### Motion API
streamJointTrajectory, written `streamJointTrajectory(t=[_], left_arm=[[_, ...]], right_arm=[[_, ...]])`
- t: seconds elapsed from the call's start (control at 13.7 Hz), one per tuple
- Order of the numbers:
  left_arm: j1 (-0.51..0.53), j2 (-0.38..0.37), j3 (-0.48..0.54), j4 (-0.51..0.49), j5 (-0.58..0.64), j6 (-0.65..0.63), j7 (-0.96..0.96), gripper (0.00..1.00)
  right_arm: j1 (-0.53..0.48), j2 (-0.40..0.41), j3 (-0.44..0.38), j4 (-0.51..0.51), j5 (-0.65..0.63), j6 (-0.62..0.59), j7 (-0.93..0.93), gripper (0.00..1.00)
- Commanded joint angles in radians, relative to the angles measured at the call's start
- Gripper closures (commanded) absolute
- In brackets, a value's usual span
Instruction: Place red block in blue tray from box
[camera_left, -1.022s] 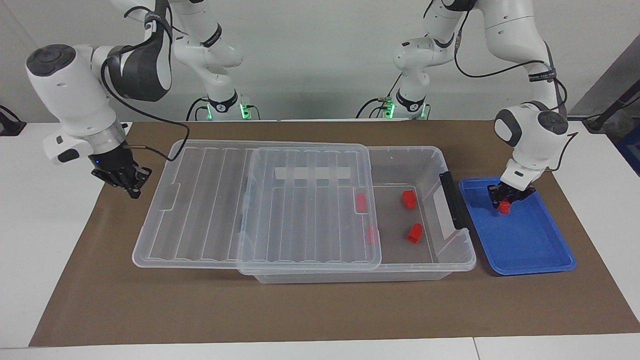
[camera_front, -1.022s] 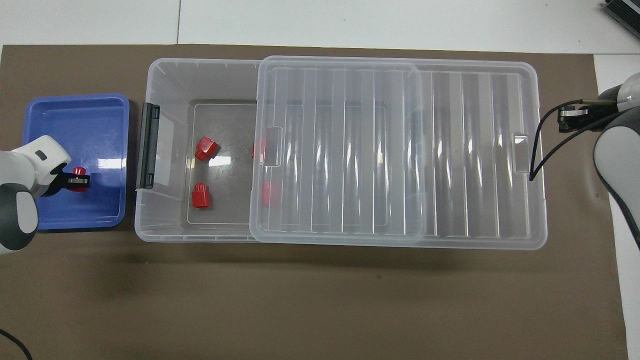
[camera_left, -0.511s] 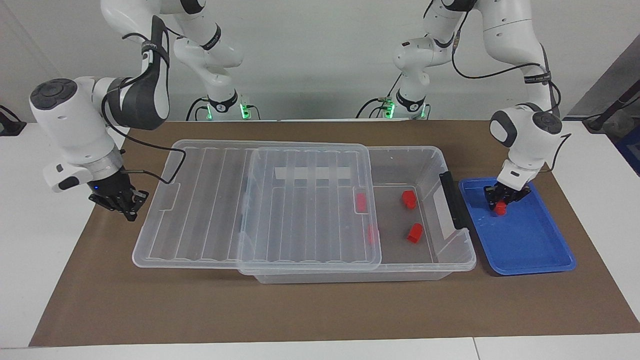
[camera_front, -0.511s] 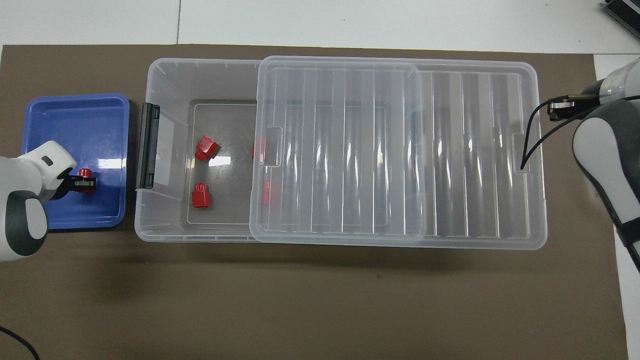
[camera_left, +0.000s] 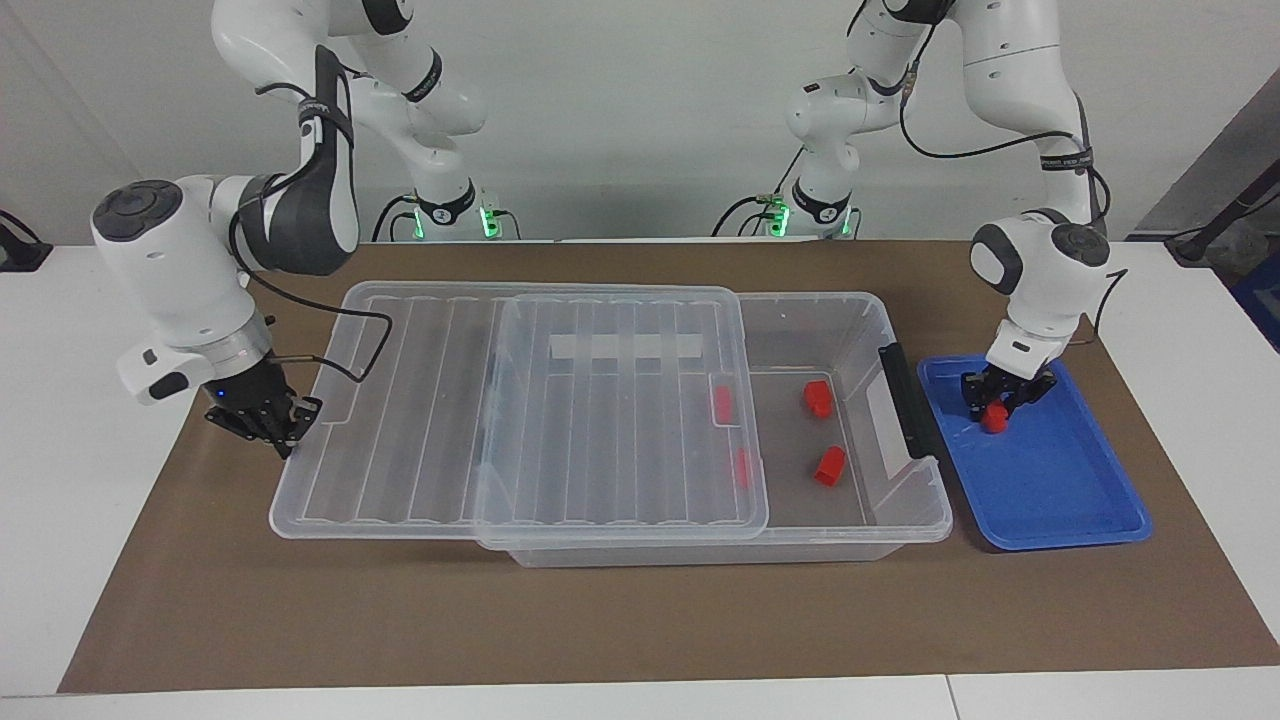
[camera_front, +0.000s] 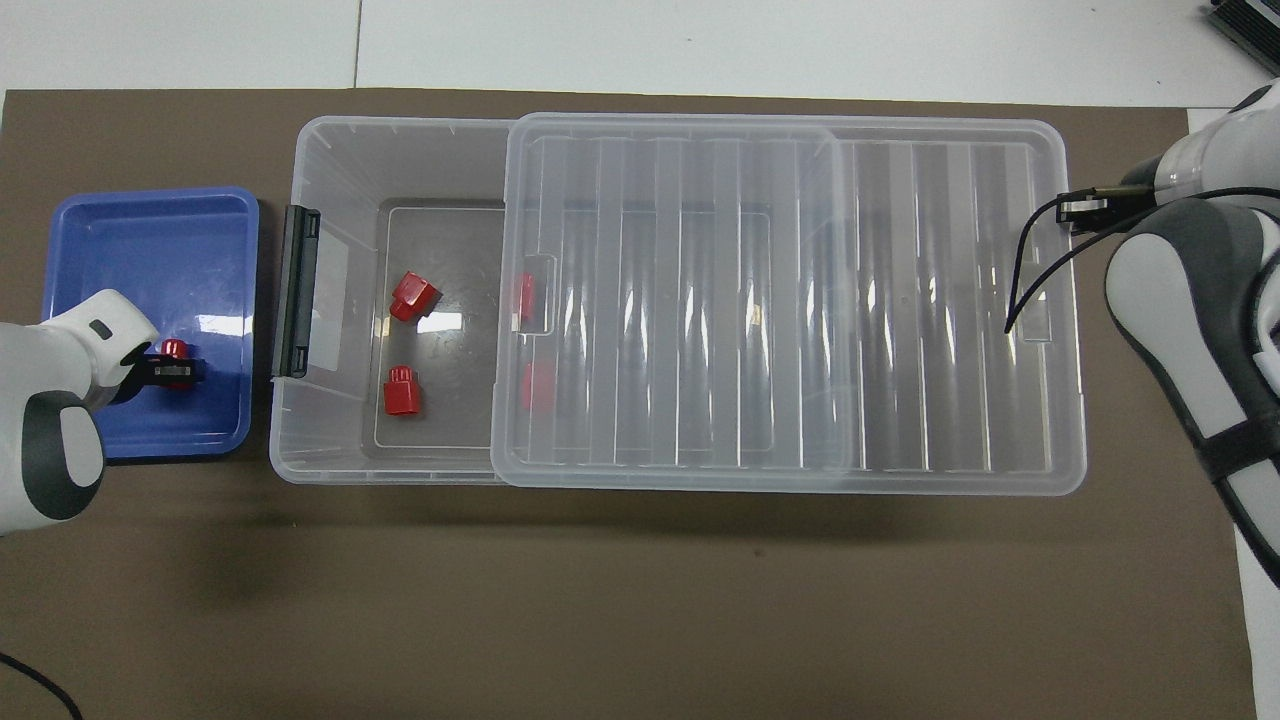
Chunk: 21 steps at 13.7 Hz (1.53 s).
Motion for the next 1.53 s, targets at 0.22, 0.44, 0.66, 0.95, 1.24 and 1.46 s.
streamJointTrajectory(t=[0.22,0.44,0.66,0.95,1.24,1.46], left_arm=[[-0.008,-0.009,0.001,0.024,-0.019,-0.062,0.004,0.06],[-0.019,-0.017,-0.011,0.366,-0.019,-0.561,0.002,0.06],[-0.051,-0.057,-0.011,0.608,-0.048,-0.929,-0.007,0.0],[-0.068,-0.156,-0.013,0.63,-0.109,-1.069,-0.079,0.0],[-0.1,-0.209,-0.023,0.613,-0.102,-1.091,-0.07,0.0],[-0.097,-0.216,-0.02,0.603,-0.102,-1.085,-0.075,0.0]], right_arm=[[0.055,0.005,0.005,0.005,0.027,-0.026,-0.163,1.0],[0.122,0.0,0.005,-0.001,0.027,-0.041,-0.162,1.0],[0.184,-0.012,0.005,-0.034,0.027,-0.04,-0.162,1.0],[0.227,-0.021,0.007,-0.045,0.029,-0.041,-0.163,1.0],[0.256,-0.025,0.007,-0.045,0.029,-0.043,-0.165,1.0],[0.265,-0.025,0.007,-0.045,0.029,-0.041,-0.163,1.0]])
